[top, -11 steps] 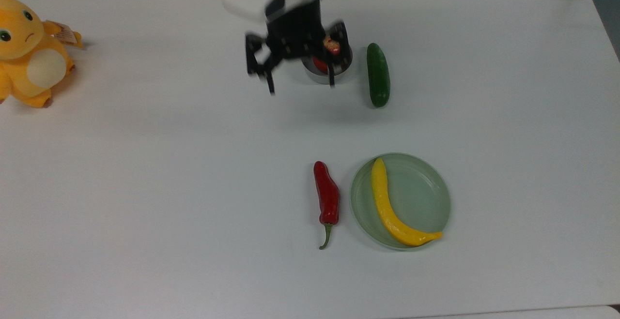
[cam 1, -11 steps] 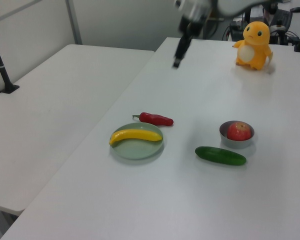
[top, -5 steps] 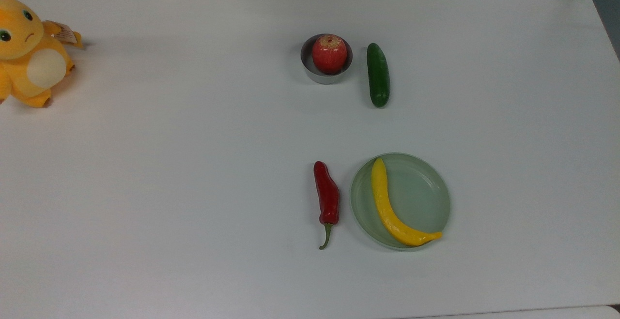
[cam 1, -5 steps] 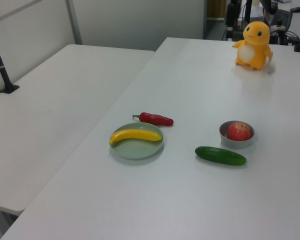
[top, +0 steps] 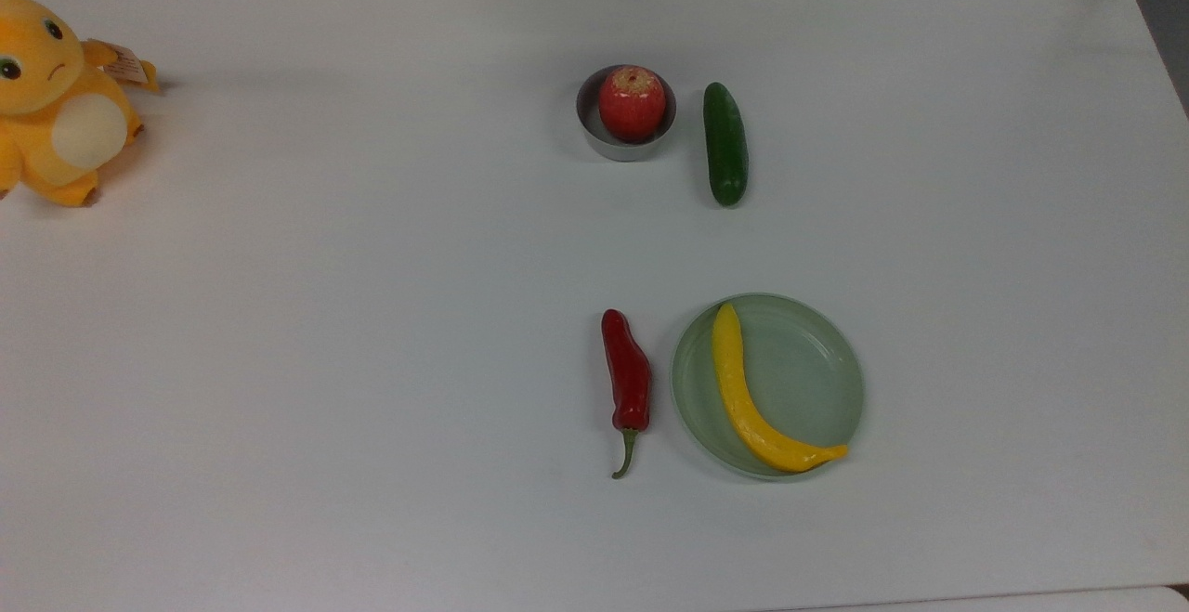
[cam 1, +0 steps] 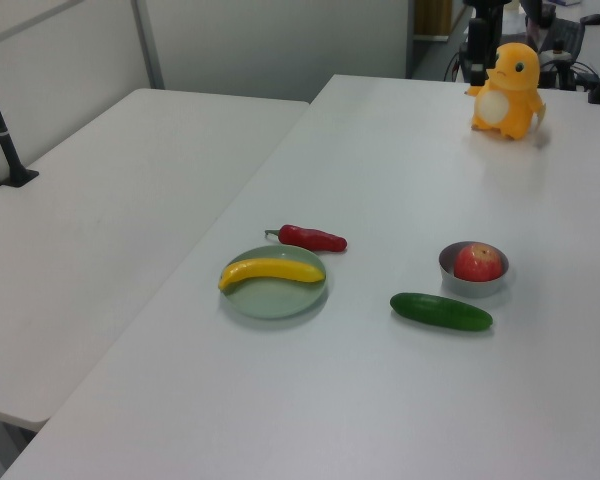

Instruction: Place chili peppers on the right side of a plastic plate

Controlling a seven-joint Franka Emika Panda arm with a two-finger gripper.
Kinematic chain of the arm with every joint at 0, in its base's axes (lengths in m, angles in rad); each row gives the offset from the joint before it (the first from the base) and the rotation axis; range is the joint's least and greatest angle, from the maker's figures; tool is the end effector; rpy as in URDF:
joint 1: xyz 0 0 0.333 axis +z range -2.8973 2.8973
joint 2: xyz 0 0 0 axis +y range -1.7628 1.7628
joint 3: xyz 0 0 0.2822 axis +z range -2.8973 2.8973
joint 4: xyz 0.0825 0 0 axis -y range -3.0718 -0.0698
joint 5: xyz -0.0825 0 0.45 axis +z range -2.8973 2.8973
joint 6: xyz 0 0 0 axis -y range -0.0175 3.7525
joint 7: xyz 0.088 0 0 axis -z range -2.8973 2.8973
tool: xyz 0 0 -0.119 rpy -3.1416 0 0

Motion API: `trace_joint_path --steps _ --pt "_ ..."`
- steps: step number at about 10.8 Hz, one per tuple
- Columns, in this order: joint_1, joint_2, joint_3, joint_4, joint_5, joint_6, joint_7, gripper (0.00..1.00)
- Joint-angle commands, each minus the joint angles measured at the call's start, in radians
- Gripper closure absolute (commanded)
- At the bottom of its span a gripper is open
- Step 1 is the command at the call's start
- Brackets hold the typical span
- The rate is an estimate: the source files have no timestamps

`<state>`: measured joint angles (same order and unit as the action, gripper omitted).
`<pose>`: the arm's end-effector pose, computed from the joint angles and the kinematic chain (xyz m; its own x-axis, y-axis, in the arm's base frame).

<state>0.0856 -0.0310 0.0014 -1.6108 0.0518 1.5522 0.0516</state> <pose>0.6063 0.0592 0.5748 0.9989 0.0364 -0.0302 0.0348 -0.9981 -0.0502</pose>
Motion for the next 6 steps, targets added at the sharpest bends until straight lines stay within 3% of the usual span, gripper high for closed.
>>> trace_joint_path --steps 1,6 --pt "0.008 -0.021 -0.006 -0.075 0.0 0.171 0.014 0.0" --pt "0.003 -0.021 -0.006 -0.07 0.003 0.17 0.013 0.0"
